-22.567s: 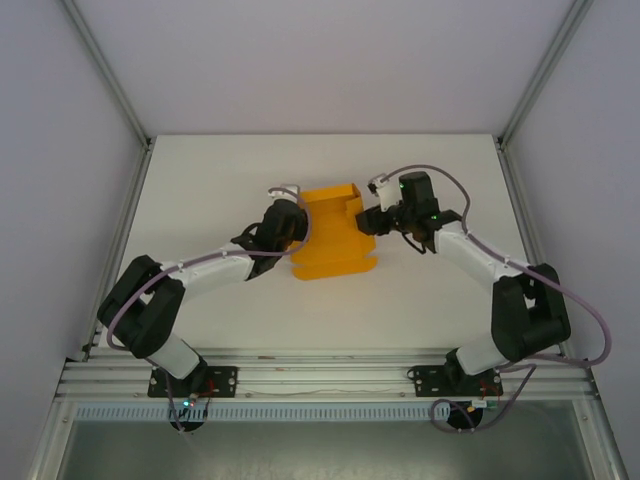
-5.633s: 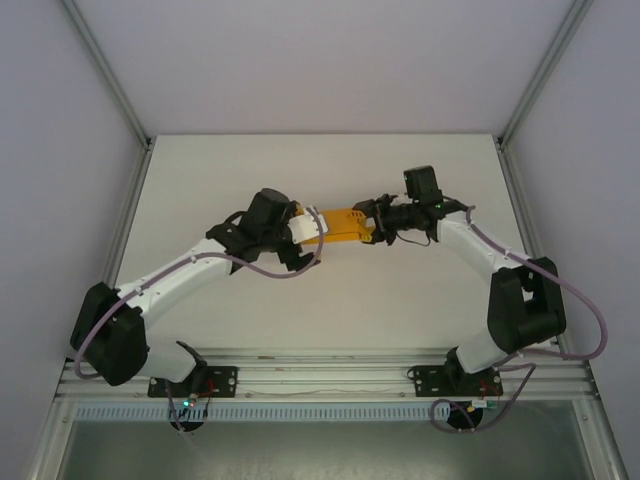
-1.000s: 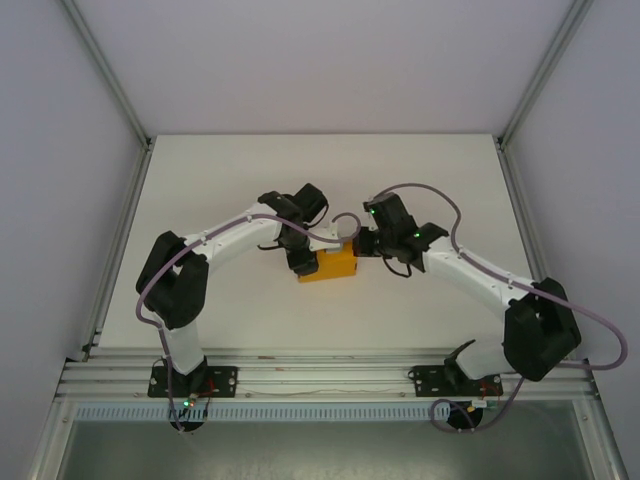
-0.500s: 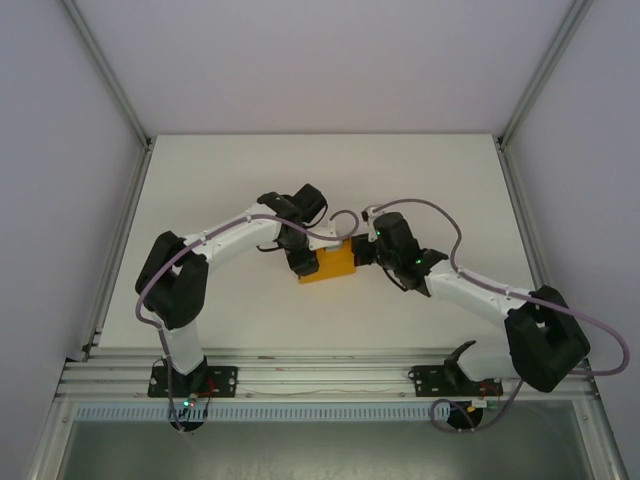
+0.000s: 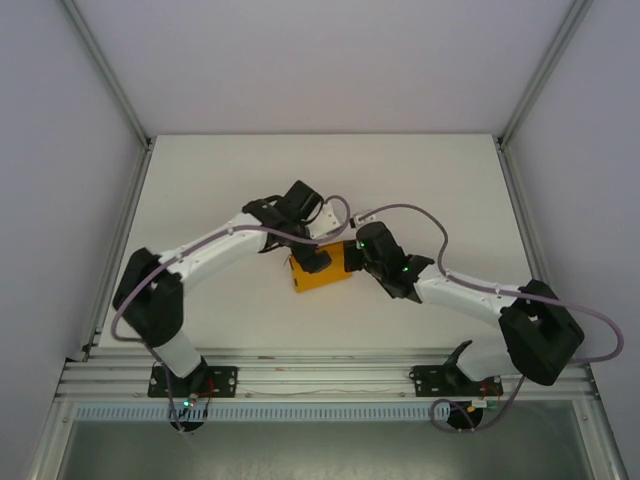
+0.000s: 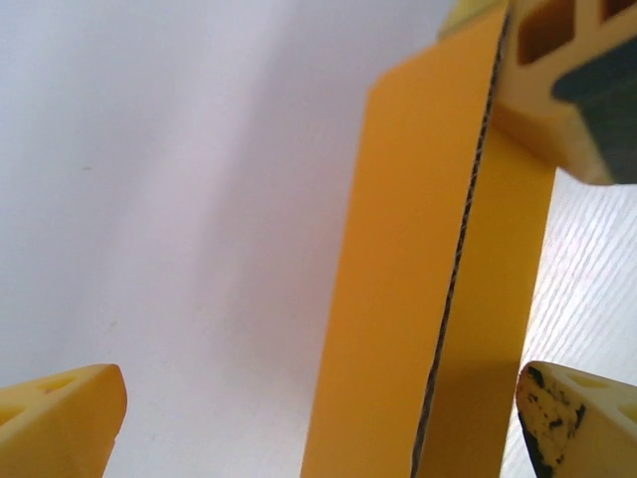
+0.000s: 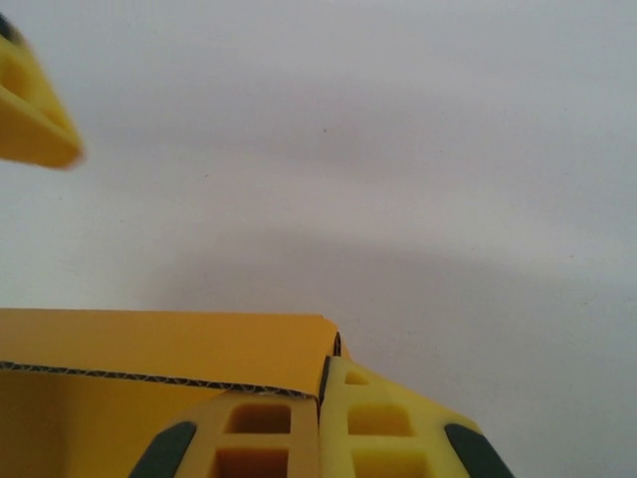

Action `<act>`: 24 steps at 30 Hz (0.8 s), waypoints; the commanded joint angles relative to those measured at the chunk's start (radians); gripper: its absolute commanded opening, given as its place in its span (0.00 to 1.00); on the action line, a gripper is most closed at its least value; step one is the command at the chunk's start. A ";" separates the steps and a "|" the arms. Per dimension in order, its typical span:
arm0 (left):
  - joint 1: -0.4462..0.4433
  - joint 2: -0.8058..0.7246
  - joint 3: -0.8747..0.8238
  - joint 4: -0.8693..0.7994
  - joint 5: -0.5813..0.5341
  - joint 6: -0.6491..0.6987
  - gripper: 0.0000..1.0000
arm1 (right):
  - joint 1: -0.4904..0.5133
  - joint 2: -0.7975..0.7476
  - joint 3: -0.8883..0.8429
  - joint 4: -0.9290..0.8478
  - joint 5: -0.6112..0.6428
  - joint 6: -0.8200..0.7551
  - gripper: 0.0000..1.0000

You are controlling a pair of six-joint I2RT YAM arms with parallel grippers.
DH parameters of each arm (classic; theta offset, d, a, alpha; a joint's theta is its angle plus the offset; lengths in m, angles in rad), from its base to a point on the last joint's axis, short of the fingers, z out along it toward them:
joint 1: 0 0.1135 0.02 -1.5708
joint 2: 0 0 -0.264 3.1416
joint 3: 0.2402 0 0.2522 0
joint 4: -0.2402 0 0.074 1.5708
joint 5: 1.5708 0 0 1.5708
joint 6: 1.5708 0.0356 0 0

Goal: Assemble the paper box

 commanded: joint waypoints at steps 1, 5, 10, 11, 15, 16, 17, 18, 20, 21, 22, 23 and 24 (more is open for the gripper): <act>-0.005 -0.131 -0.055 0.101 -0.126 -0.193 1.00 | 0.026 -0.003 -0.036 -0.145 0.063 0.014 0.00; -0.005 -0.241 -0.107 0.049 -0.214 -0.425 1.00 | 0.044 -0.029 -0.059 -0.118 0.123 0.039 0.00; -0.013 -0.373 -0.234 0.024 -0.210 -0.594 0.84 | 0.070 -0.081 -0.111 -0.065 0.221 0.054 0.00; -0.015 -0.393 -0.258 0.026 -0.198 -0.613 0.80 | 0.072 -0.087 -0.116 -0.061 0.230 0.060 0.00; -0.023 -0.448 -0.349 0.077 -0.178 -0.651 0.70 | 0.086 -0.094 -0.126 -0.050 0.251 0.064 0.00; -0.025 -0.450 -0.361 0.090 -0.168 -0.651 0.65 | 0.088 -0.091 -0.125 -0.050 0.253 0.064 0.00; -0.025 -0.448 -0.364 0.102 -0.153 -0.653 0.61 | 0.091 -0.087 -0.119 -0.058 0.254 0.067 0.00; -0.026 -0.442 -0.364 0.107 -0.141 -0.649 0.58 | 0.094 -0.083 -0.113 -0.067 0.252 0.061 0.00; -0.028 -0.425 -0.361 0.120 -0.136 -0.649 0.52 | 0.108 -0.075 -0.101 -0.077 0.268 0.051 0.00; -0.028 -0.416 -0.360 0.122 -0.142 -0.648 0.50 | 0.115 -0.072 -0.099 -0.080 0.272 0.043 0.00; -0.028 -0.405 -0.355 0.124 -0.147 -0.647 0.47 | 0.124 -0.067 -0.092 -0.083 0.284 0.041 0.00; -0.028 -0.396 -0.349 0.124 -0.154 -0.650 0.45 | 0.128 -0.062 -0.086 -0.089 0.290 0.041 0.00; -0.028 -0.389 -0.343 0.127 -0.155 -0.648 0.43 | 0.131 -0.057 -0.081 -0.096 0.292 0.039 0.00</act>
